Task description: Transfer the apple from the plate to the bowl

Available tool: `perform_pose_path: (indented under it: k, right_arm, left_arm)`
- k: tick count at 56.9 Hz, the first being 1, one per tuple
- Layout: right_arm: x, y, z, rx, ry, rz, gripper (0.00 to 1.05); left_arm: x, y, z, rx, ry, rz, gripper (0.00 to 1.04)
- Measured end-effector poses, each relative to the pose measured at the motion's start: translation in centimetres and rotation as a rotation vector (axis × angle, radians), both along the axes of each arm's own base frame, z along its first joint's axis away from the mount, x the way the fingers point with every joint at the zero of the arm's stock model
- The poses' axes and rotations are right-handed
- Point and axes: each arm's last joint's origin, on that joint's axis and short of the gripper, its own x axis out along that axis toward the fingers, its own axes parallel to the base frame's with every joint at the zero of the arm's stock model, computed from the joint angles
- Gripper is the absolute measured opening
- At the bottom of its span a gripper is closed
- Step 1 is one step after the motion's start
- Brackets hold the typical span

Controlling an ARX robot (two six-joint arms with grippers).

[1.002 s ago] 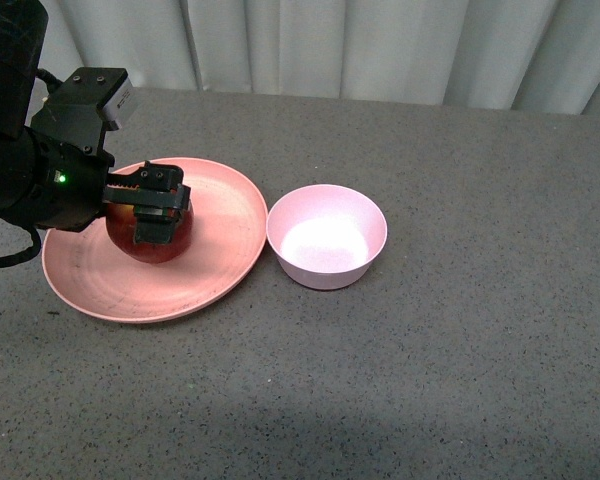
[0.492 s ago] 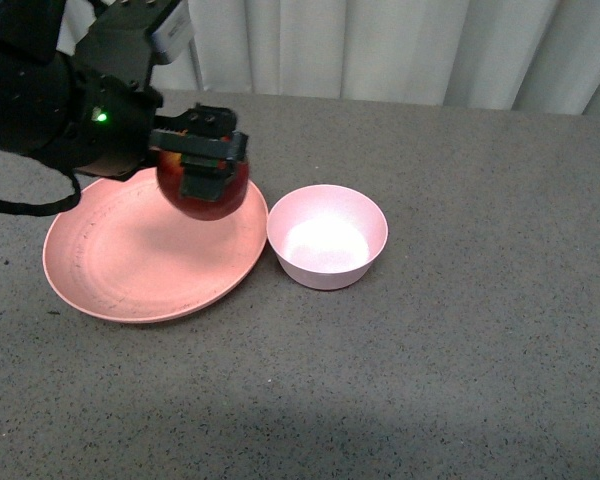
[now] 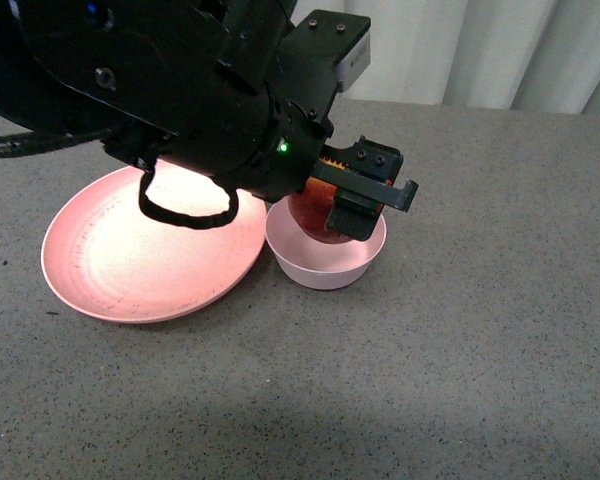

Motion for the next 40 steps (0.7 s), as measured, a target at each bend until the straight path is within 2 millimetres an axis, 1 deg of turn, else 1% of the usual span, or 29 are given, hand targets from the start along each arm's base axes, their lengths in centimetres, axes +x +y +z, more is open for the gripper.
perform_pose_path:
  k: [4,10,23,31,40]
  right_arm:
    - [0.0,0.0,0.0,0.000,0.000,0.000,0.95]
    - [0.0,0.0,0.0,0.000,0.000,0.000,0.95]
    - [0.0,0.0,0.0,0.000,0.000,0.000,0.95]
    - [0.0,0.0,0.0,0.000,0.000,0.000,0.95]
    - [0.0,0.0,0.0,0.000,0.000,0.000,0.95]
  left_arm:
    - [0.4,-0.4,-0.7,0.012,0.009,0.003,0.71]
    - [0.7,-0.5,-1.1,0.022,0.014,0.009,0.71]
    - [1.0,-0.6,-2.3,0.058,0.024,0.006,0.71]
    - [1.1,-0.6,-3.4,0.073,0.045,0.010,0.71]
    - [1.3,-0.6,-3.8,0.084,0.043,0.021,0.71]
